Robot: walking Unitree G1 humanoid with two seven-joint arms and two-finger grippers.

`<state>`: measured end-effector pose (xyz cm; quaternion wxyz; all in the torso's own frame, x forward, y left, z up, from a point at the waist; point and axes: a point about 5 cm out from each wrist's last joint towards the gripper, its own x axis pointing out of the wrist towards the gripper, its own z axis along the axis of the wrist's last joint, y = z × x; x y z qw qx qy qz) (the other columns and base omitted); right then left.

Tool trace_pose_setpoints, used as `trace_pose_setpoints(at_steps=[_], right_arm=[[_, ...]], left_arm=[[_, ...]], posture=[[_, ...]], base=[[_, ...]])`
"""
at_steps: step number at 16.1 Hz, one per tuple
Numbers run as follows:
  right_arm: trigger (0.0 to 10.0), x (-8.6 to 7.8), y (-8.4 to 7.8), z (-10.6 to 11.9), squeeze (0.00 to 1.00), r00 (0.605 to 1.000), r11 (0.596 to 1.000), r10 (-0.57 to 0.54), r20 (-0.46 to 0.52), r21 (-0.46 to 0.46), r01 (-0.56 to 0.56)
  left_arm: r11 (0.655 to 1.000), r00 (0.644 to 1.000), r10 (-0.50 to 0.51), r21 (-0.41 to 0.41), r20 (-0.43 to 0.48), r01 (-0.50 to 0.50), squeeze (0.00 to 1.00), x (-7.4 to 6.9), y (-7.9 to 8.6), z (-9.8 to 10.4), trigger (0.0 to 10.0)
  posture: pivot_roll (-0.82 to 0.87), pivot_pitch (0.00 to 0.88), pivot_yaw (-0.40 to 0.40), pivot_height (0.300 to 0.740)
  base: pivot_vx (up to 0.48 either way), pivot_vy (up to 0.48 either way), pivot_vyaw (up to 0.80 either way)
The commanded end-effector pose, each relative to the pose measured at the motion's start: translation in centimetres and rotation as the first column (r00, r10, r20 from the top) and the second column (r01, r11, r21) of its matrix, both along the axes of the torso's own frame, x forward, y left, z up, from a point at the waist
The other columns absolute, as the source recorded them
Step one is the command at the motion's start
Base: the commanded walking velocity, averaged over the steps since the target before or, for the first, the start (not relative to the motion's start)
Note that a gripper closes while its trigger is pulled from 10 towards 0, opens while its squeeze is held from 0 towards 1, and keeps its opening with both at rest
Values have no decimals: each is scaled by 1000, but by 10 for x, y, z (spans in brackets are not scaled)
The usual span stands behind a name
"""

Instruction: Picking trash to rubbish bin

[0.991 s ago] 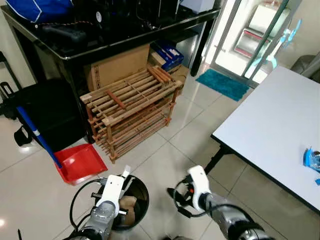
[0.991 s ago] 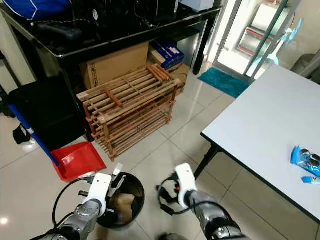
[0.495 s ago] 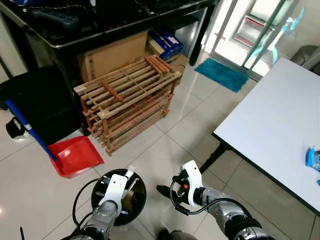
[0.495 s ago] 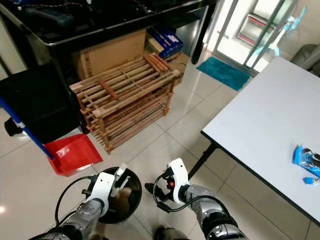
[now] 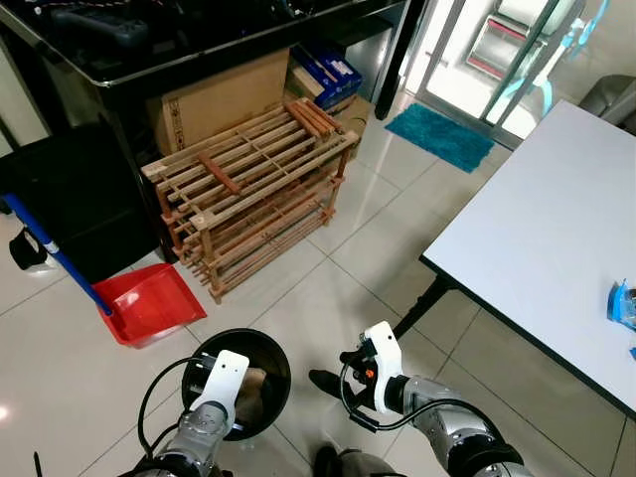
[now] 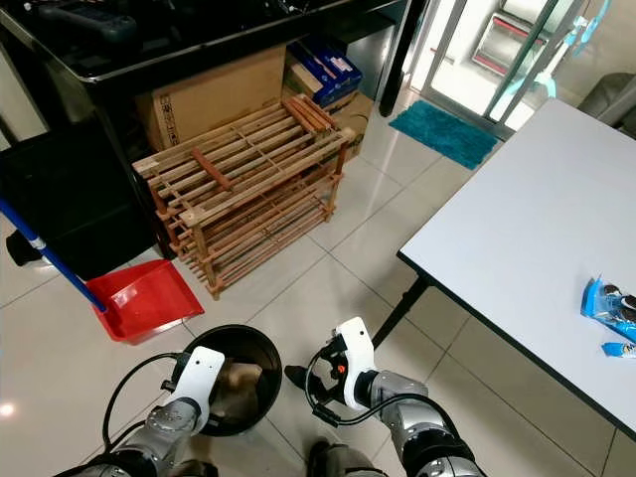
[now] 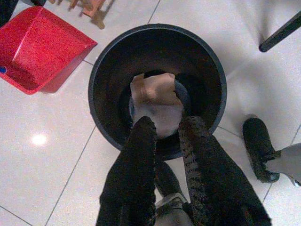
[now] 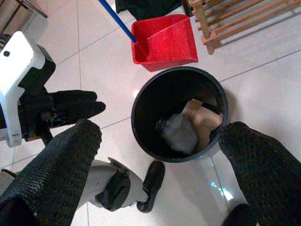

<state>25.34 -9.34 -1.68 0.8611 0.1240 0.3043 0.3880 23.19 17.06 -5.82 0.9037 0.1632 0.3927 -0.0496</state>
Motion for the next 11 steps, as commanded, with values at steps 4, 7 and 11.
trace_pose_setpoints(at_steps=[4, 7, 11], right_arm=[[10000, -2, -7, -2, 0, 1000, 1000, -18, -13, -3, 18], [10000, 0, -24, -10, 0, 984, 978, -176, -3, -111, 175], [10000, -3, -67, -24, 0, 870, 809, -490, 51, -345, 476]], left_arm=[[1000, 1000, -19, 20, -12, 20, 0, -1, -3, -1, 10000], [1000, 1000, -19, 12, 19, 19, 0, 1, -2, 1, 10000], [999, 999, 25, 39, 41, -27, 0, -4, 12, 0, 10000]], posture=[[-98, 162, -142, 740], [-86, 148, -137, 740], [-59, 122, -124, 740]], base=[[0, 0, 0], [0, 0, 0], [0, 0, 0]])
